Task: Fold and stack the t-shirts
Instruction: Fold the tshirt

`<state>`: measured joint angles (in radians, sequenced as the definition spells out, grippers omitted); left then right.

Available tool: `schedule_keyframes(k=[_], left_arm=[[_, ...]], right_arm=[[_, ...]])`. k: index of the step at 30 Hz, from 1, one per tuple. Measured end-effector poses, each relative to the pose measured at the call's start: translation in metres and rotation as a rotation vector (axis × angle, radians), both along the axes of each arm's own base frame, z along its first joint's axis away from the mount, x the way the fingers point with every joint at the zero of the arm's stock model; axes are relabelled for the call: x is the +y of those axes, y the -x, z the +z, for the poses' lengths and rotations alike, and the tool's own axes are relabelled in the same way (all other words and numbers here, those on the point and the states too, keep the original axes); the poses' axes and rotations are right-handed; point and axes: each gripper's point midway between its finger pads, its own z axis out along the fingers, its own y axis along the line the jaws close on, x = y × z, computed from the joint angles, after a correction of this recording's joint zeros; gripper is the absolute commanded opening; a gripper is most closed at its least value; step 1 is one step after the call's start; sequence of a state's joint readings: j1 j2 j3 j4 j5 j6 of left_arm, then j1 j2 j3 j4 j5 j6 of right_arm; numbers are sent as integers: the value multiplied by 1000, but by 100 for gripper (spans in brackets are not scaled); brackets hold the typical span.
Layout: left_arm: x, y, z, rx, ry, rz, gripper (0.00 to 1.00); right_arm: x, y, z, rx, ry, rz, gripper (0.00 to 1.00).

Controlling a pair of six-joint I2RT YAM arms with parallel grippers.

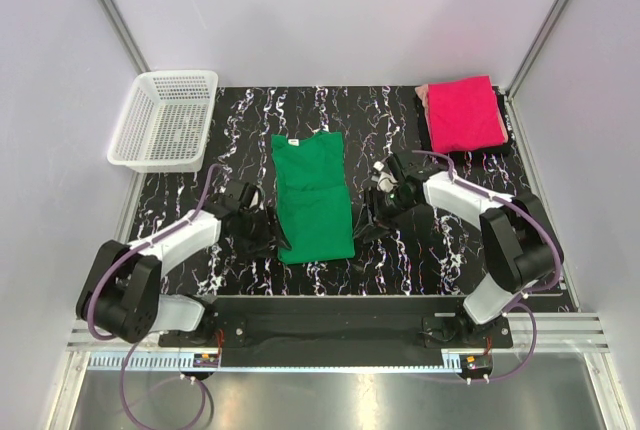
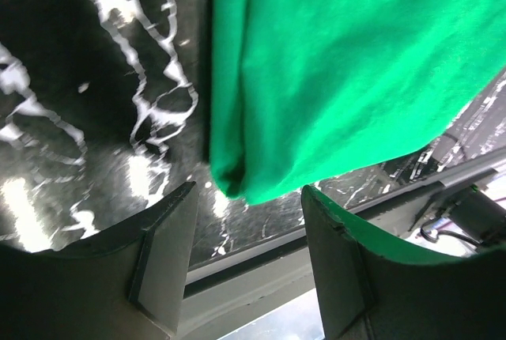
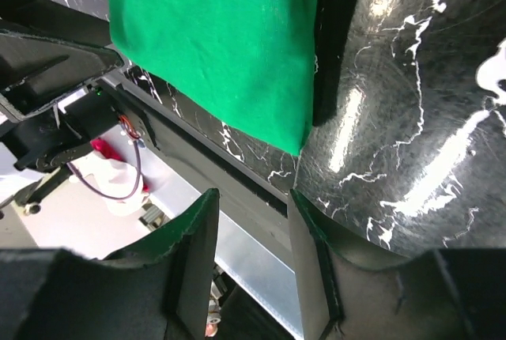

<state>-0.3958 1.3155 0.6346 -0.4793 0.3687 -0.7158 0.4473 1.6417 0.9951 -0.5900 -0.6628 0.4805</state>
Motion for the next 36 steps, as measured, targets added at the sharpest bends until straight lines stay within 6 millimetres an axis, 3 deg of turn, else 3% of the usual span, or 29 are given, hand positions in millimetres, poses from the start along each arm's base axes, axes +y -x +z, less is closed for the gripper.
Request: schedule_keyframes(k=[11, 36], left_arm=[[-9, -2, -4, 12, 41, -18, 59], [-12, 11, -14, 88, 67, -39, 57]], right_arm=[[-5, 26, -23, 98, -11, -12, 51], [9, 24, -46, 154, -57, 3, 54]])
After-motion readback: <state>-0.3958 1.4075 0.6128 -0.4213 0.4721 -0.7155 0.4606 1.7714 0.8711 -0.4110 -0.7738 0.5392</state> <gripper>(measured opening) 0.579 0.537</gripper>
